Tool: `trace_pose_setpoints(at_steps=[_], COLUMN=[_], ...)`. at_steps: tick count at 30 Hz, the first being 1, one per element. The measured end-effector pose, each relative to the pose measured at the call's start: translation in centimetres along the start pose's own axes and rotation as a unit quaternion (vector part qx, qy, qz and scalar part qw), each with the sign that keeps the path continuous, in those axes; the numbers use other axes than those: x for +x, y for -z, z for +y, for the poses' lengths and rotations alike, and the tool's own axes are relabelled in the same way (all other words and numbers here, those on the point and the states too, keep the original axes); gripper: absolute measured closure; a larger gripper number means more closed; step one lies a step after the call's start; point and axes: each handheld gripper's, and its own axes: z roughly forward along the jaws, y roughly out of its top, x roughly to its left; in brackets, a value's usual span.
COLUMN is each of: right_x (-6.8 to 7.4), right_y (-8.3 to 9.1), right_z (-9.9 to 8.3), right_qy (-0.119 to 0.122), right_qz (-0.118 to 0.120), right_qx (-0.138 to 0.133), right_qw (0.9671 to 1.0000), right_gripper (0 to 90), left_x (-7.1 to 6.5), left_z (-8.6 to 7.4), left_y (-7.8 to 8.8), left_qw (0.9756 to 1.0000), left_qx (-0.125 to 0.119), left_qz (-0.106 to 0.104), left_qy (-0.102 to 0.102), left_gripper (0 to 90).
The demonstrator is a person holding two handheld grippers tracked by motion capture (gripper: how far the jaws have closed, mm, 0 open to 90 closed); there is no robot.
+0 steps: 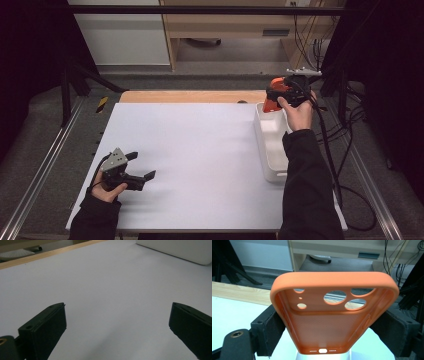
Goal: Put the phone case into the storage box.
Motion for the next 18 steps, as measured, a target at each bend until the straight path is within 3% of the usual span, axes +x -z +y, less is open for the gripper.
trace_pose_setpoints(at_steps=[18], right_x=[0.2], right_y=[-3.3], right_z=[-0.9], right_qy=[-0.004], right_qz=[-0.022], right_qx=[0.03], right_qw=[0.9993], right_gripper=[15.7], left_x=[-0.1], left_z=[-0.1], left_y=[-0.2], left_qw=[1.0], left_qx=[0.006], left_qz=[-0.002], left_qy=[-0.004], left_gripper=[0.6])
